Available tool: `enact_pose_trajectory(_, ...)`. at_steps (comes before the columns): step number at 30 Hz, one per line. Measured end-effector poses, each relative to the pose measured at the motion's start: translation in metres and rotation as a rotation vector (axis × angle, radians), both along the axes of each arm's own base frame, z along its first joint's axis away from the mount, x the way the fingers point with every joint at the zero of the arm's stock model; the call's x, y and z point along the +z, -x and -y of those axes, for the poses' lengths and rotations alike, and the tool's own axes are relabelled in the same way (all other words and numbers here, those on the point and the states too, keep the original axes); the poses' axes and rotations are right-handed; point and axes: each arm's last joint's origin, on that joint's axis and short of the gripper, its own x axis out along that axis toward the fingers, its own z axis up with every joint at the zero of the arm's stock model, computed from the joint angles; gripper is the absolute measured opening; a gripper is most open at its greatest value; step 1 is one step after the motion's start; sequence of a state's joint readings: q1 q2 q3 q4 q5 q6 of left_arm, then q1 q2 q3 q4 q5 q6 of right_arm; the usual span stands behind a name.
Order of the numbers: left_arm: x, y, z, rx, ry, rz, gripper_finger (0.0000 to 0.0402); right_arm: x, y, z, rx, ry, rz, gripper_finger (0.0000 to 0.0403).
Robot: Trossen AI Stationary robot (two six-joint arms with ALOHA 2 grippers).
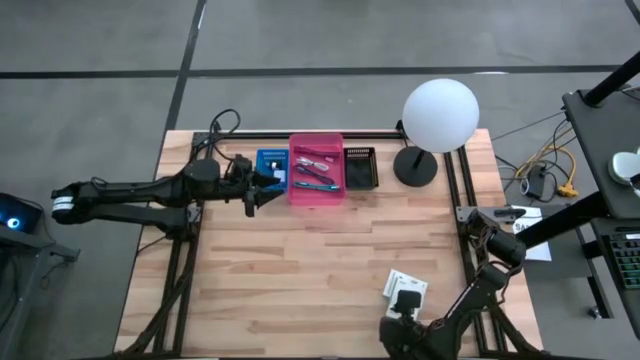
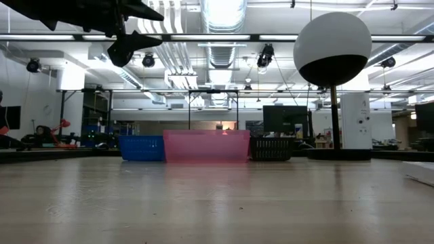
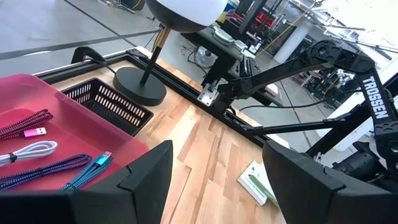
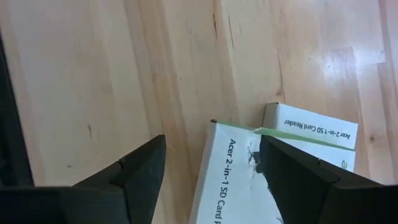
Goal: Pick and place items into bin
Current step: Put the white card reader box into the black bin
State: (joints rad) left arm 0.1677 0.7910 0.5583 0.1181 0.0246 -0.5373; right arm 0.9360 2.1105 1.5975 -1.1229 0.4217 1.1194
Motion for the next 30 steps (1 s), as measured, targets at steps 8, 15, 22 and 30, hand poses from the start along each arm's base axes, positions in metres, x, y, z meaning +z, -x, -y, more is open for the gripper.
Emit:
enact_pose_trajectory(8, 0.000, 0.000, 0.000, -0.009, 0.001, 0.000, 0.0232, -0.011, 0.004, 0.006, 0.000, 0.031, -0.023, 0.0228)
enact_pose_trajectory(15, 0.000, 0.000, 0.000, -0.011, 0.001, 0.001, 0.0232, -0.019, 0.003, 0.009, -0.011, 0.019, -0.015, 0.0224)
enact_pose_trajectory(22, 0.000, 0.000, 0.001, -0.018, 0.002, 0.001, 0.0232, -0.024, 0.004, 0.009, -0.013, 0.011, -0.010, 0.0224)
enact_pose_trajectory(30, 0.000, 0.000, 0.001, -0.028, 0.003, 0.000, 0.0232, -0.032, 0.007, 0.014, -0.075, 0.014, -0.004, 0.0224)
